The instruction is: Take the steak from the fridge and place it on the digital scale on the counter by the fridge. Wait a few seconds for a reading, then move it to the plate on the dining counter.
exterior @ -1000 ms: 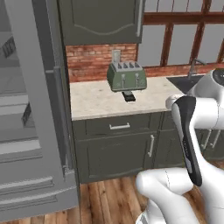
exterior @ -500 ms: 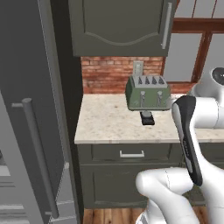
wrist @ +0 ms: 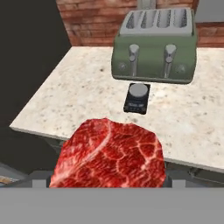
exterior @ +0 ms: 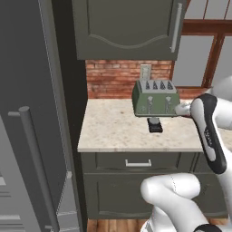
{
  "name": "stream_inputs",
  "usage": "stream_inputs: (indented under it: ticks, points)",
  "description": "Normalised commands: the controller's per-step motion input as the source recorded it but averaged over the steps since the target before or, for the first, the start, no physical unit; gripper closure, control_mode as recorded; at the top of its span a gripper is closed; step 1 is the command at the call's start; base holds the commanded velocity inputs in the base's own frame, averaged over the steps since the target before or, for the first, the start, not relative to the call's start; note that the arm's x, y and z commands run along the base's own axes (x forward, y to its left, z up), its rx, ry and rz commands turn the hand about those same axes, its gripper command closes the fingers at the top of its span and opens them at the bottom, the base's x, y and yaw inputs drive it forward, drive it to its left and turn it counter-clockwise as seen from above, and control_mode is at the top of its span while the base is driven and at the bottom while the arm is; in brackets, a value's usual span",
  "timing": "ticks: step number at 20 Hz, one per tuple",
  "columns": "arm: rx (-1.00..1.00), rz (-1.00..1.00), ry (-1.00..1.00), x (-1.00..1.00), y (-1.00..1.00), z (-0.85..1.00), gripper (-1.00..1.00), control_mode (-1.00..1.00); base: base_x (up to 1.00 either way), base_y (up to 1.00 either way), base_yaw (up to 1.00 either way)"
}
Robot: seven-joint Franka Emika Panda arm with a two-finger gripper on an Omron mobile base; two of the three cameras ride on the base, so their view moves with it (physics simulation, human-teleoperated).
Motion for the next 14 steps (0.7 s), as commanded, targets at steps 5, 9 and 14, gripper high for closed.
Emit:
stream_inputs:
  ticks: [5,9,14]
  points:
    - [0.06,0.34,-0.03,0.78,-0.06,-0.49,1.0,-1.0,0.0,0.0,0.0]
    - [0.0,0.25,-0.02,0.87,0.0,-0.47,1.0,-1.0,0.0,0.0,0.0]
    - [0.0,0.08,0.0,0.84,0.0,-0.49,1.0,-1.0,0.0,0.0,0.0]
